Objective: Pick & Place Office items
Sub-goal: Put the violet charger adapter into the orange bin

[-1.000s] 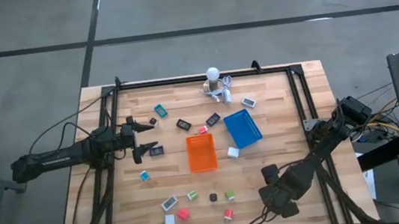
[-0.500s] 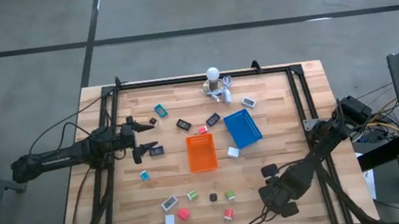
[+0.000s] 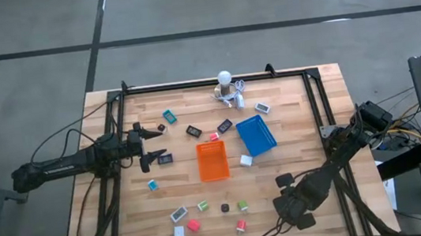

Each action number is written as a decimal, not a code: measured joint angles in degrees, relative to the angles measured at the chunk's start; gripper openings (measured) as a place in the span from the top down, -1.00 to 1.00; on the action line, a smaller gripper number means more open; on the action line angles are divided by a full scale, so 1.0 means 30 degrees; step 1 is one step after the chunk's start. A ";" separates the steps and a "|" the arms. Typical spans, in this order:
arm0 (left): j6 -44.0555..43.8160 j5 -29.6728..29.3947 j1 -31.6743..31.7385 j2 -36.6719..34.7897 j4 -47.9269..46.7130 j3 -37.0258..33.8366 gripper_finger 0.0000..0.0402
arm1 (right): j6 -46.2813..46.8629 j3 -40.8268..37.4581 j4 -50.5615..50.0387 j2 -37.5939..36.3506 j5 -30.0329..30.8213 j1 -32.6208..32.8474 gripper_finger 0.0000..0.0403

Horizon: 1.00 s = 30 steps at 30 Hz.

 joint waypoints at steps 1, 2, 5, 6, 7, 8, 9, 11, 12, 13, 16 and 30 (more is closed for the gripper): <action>0.0005 0.0002 -0.0002 -0.0001 0.0000 0.0000 -0.72 | 0.0000 0.0000 0.0113 0.0000 0.0165 0.0000 0.39; 0.0010 -0.0001 -0.0001 -0.0002 0.0000 0.0000 -0.72 | -0.0023 0.0000 0.0203 0.0007 0.0291 0.0000 0.39; 0.0010 -0.0002 0.0002 -0.0002 0.0000 0.0000 -0.72 | -0.0095 0.0000 0.0307 0.0007 0.0953 0.0000 0.39; 0.0010 -0.0002 0.0003 0.0004 0.0000 0.0000 -0.72 | -0.0105 0.0000 0.0333 0.0007 0.1222 0.0000 0.39; 0.0010 -0.0002 0.0003 -0.0002 0.0000 0.0000 -0.72 | -0.0085 -0.0007 0.0396 0.0007 0.1490 0.0000 0.39; 0.0010 -0.0002 0.0002 -0.0002 0.0000 0.0000 -0.72 | -0.0085 -0.0007 0.0509 0.0007 0.1779 0.0000 0.39; 0.0016 -0.0002 -0.0003 0.0000 0.0001 -0.0007 -0.72 | -0.0085 -0.0007 0.0710 0.0007 0.2046 0.0000 0.39; 0.0017 -0.0002 0.0001 0.0000 0.0007 -0.0007 -0.72 | -0.0098 -0.0007 0.1245 0.0007 0.2463 0.0000 0.39; 0.0025 -0.0002 -0.0004 0.0003 0.0007 -0.0007 -0.72 | -0.0139 -0.0007 0.1539 0.0007 0.2737 0.0000 0.39; 0.0025 -0.0002 -0.0004 -0.0002 0.0007 -0.0007 -0.72 | -0.0189 -0.0015 0.1844 0.0011 0.2968 0.0000 0.39; 0.0032 -0.0003 -0.0003 0.0003 0.0007 -0.0007 -0.72 | -0.0607 -0.0018 0.2988 0.0015 0.3876 0.0000 0.39; 0.0010 -0.0004 0.0003 0.0003 0.0015 -0.0007 -0.72 | -0.3051 -0.3010 1.2245 -0.0115 0.8825 -0.0315 0.39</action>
